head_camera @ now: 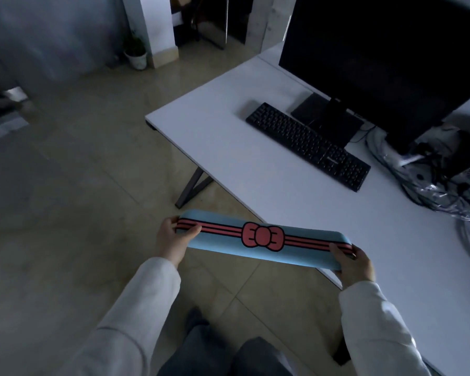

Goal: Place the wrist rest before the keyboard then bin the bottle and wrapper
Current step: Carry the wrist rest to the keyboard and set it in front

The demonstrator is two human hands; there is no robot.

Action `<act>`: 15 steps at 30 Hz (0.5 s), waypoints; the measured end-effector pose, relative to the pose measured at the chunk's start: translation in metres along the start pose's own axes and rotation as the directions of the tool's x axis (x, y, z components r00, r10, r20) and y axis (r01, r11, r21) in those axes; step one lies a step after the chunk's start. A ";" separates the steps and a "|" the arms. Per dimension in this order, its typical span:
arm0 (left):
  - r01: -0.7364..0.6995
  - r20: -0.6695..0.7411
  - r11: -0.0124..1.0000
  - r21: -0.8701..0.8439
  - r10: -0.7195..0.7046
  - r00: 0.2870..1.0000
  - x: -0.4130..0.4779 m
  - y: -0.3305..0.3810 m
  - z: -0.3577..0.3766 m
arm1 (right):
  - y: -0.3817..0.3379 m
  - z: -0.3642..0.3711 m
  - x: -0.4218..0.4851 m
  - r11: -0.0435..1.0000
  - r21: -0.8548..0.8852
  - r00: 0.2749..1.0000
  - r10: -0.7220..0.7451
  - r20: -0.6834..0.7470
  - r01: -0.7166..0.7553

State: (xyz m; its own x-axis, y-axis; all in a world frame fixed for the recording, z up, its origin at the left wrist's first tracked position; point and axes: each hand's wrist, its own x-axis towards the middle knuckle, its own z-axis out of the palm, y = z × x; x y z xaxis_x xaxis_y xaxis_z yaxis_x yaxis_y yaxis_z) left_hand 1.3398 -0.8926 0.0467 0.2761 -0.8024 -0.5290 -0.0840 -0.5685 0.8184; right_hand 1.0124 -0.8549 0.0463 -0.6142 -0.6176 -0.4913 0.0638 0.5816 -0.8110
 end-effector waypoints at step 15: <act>-0.026 0.137 0.993 0.113 0.010 0.991 0.120 0.085 0.038 | -0.044 0.064 0.040 0.981 0.153 0.980 0.142 -0.140 -0.120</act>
State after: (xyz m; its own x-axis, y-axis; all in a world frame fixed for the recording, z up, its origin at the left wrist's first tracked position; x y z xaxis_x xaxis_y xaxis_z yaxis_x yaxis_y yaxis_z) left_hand 1.3293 -1.0442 0.0437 0.1418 -0.8256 -0.5462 -0.1986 -0.5643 0.8013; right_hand 1.0350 -0.9390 0.0418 -0.7027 -0.4487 -0.5521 0.2570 0.5635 -0.7851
